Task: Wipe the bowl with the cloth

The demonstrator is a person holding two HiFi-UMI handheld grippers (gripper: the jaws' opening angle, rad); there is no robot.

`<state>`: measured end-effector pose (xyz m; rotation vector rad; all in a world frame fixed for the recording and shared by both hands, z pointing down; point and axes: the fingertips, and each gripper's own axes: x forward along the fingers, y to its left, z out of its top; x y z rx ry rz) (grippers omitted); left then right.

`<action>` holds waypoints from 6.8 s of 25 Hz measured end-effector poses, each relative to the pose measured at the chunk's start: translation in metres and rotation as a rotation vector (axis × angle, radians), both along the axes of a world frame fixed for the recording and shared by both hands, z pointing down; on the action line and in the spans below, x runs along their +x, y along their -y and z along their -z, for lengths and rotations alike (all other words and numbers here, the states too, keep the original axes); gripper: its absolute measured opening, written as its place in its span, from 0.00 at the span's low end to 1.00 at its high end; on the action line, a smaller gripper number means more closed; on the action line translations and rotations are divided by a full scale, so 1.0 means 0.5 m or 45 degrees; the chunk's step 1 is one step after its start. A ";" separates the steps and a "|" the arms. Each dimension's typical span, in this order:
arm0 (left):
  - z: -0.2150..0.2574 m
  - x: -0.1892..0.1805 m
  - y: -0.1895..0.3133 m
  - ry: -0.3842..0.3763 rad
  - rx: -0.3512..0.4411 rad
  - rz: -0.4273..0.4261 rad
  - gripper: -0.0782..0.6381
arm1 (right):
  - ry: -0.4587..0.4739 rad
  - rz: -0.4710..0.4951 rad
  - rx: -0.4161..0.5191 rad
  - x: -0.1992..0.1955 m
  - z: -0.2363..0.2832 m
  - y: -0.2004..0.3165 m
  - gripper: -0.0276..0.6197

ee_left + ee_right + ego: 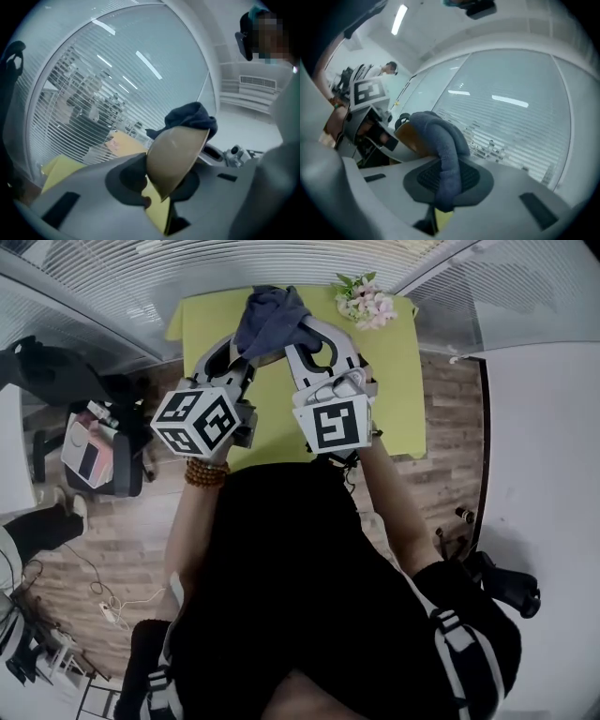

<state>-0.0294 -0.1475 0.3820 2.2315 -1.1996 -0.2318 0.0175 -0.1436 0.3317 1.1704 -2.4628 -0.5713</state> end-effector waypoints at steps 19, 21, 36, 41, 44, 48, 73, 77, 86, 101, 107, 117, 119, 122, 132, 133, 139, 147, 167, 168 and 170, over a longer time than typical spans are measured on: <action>-0.016 -0.003 -0.037 0.457 0.189 -0.009 0.33 | -0.085 -0.115 -0.176 0.041 -0.062 0.014 0.10; -0.012 -0.001 -0.032 0.594 0.206 0.012 0.32 | -0.317 -0.117 -0.007 0.021 -0.053 0.004 0.10; 0.022 -0.066 -0.017 -0.200 0.042 0.249 0.20 | 0.549 -0.266 -0.469 0.012 -0.059 0.005 0.10; 0.018 -0.069 -0.019 -0.590 -0.036 0.267 0.20 | 0.980 -0.256 -0.796 0.017 -0.075 0.004 0.09; 0.002 -0.059 -0.016 -0.992 -0.120 0.257 0.22 | 1.255 -0.177 -1.070 0.010 -0.093 0.003 0.10; -0.014 -0.026 -0.021 -0.910 -0.123 0.056 0.27 | 1.074 -0.108 -1.052 0.006 -0.111 0.010 0.11; -0.011 -0.023 -0.033 -0.695 -0.175 0.110 0.13 | 0.772 -0.085 -0.634 0.013 -0.036 -0.009 0.09; -0.011 0.023 -0.033 -0.721 -0.182 -0.029 0.13 | 1.083 -0.038 -1.039 0.042 -0.080 -0.009 0.09; -0.015 0.081 -0.042 0.339 0.095 -0.299 0.38 | 0.204 -0.122 -0.320 0.123 -0.059 0.002 0.10; 0.046 0.016 -0.035 -0.469 0.046 -0.116 0.17 | 0.708 -0.122 -0.309 0.051 -0.011 -0.057 0.09; 0.024 0.012 -0.056 -0.973 -0.069 -0.137 0.17 | 1.092 0.040 -0.866 0.005 -0.056 -0.052 0.09; -0.019 -0.049 -0.070 0.188 0.149 0.121 0.24 | 0.415 -0.152 -0.546 0.018 -0.105 -0.035 0.10; -0.028 -0.057 -0.066 0.194 0.109 0.151 0.15 | 0.422 -0.151 -0.568 0.012 -0.116 -0.034 0.10; -0.045 -0.072 -0.053 -0.060 -0.027 0.123 0.15 | 0.661 -0.118 -0.829 0.006 -0.160 -0.040 0.11; -0.152 -0.157 -0.018 -0.717 -0.414 0.256 0.13 | 0.908 0.301 -1.345 -0.030 -0.190 -0.129 0.09; -0.172 -0.172 -0.016 -0.618 -0.436 0.264 0.13 | 0.908 0.284 -1.315 -0.013 -0.189 -0.124 0.09; -0.307 -0.174 -0.032 -0.421 -0.660 0.229 0.13 | 0.955 0.113 -1.179 0.069 -0.192 -0.074 0.09; -0.542 -0.101 -0.101 -0.331 -1.044 0.151 0.13 | 0.974 0.007 -1.053 0.105 -0.185 -0.043 0.09; -0.734 -0.021 -0.197 -0.244 -1.419 -0.084 0.26 | 0.977 -0.115 -1.155 0.129 -0.253 -0.033 0.09; -0.729 -0.017 -0.199 -0.269 -1.412 -0.109 0.30 | 0.976 -0.116 -1.157 0.130 -0.254 -0.032 0.09; -0.710 -0.012 -0.206 -0.325 -1.389 -0.170 0.38 | 0.976 -0.117 -1.160 0.130 -0.255 -0.031 0.09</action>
